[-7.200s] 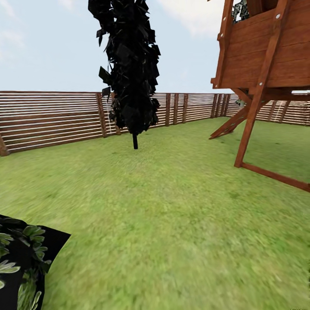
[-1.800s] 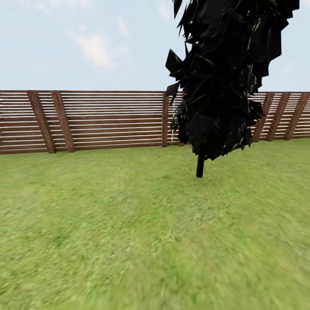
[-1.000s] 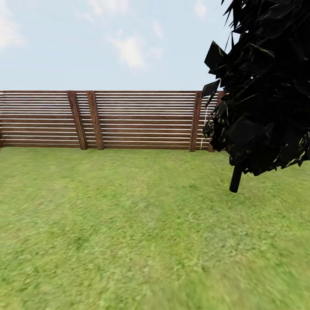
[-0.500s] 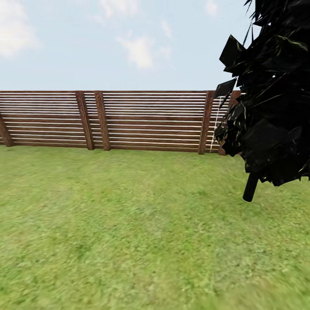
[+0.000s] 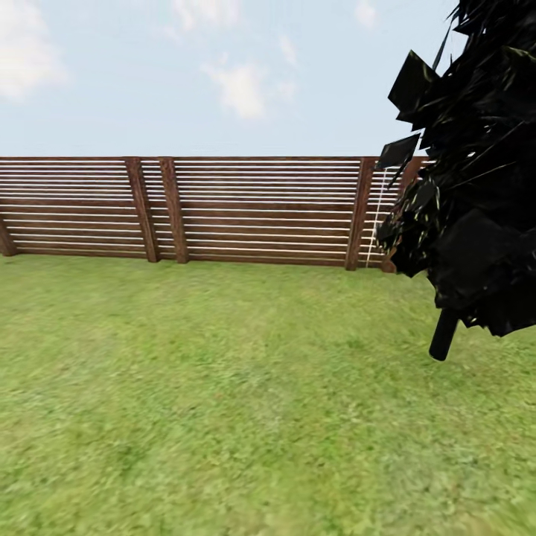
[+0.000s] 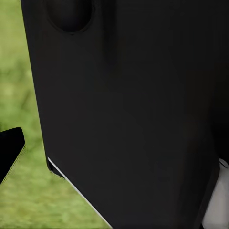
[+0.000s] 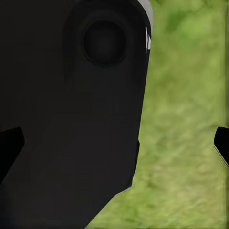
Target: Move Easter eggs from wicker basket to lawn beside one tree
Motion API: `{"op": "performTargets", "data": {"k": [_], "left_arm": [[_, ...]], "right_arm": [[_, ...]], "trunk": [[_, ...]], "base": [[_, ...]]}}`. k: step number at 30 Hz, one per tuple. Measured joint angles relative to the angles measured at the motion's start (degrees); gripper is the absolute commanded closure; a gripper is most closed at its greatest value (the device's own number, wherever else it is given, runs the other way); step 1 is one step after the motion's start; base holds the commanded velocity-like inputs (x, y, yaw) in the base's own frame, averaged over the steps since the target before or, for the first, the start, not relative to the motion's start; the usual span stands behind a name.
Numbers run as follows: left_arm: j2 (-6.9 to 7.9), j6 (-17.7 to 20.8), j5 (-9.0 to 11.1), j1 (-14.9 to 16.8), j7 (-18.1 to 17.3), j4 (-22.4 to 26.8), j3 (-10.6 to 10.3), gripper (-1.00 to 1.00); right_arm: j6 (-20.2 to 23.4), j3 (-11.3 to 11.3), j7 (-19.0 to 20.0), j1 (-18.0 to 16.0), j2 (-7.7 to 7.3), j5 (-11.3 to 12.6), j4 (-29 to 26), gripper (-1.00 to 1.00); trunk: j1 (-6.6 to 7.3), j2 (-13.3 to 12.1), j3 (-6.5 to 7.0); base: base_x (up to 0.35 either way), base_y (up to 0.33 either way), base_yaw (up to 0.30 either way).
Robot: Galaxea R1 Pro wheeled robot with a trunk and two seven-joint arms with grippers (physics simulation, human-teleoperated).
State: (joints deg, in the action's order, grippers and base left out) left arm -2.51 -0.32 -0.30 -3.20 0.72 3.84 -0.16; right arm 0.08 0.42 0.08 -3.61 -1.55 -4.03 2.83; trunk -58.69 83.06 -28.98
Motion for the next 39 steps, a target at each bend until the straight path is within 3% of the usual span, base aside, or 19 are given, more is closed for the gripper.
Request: {"op": "performTargets", "data": {"k": [8, 24, 39], "left_arm": [[-0.04, 0.0, 0.0, 0.0, 0.0, 0.0, 0.0, -1.00], [-0.04, 0.0, 0.0, 0.0, 0.0, 0.0, 0.0, -1.00], [-0.05, 0.0, 0.0, 0.0, 0.0, 0.0, 0.0, -1.00]], "right_arm": [[0.0, 0.0, 0.0, 0.0, -0.01, 0.0, 0.0, -1.00], [0.0, -0.1, -0.1, 0.0, 0.04, 0.1, 0.0, -1.00], [0.0, 0.0, -0.1, 0.0, 0.07, 0.1, 0.0, -1.00]], "trunk": [[0.00, 0.0, 0.00], [0.00, 0.0, 0.00], [0.00, 0.0, 0.00]], "base": [[0.336, 0.000, 0.017], [0.336, 0.000, 0.236], [0.336, 0.000, 0.085]]}}
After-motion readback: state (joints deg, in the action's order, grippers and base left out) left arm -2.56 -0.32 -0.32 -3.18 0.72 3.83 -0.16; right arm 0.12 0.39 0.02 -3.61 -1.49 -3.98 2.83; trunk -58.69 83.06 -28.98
